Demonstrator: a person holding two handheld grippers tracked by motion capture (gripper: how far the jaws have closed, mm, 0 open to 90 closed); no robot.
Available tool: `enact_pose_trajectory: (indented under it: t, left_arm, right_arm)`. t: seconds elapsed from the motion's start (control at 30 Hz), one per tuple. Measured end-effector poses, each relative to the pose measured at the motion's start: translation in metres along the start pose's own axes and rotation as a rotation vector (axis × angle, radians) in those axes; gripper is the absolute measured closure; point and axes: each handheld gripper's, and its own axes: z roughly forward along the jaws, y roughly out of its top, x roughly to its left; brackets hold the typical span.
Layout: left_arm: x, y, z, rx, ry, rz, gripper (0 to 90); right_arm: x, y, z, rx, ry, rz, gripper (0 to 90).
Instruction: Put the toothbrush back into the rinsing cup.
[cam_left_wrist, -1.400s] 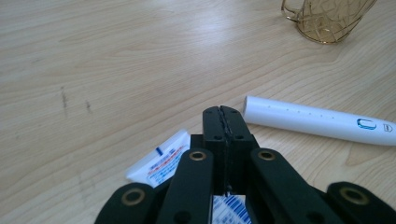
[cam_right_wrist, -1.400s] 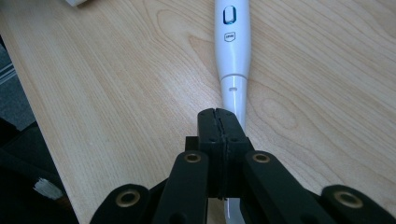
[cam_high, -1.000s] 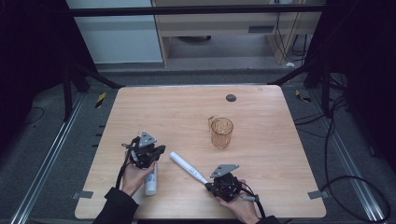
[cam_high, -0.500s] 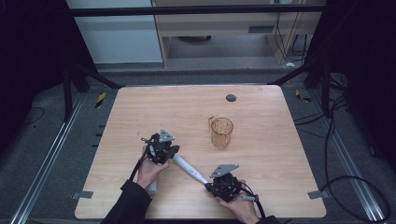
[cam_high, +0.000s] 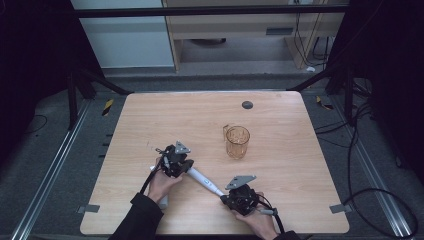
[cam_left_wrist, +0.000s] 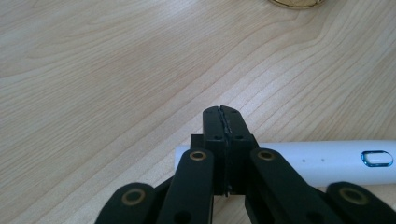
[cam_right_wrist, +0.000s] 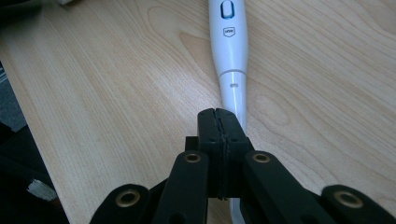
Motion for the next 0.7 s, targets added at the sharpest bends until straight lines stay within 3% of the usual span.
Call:
enact_pose_trajectory:
  t: [0.7]
  left_arm:
    - [-0.001,-0.014,-0.013,0.025,-0.006,-0.010,88.9]
  right_arm:
    - [-0.010,0.002,-0.001,-0.011,-0.048,0.021,89.8]
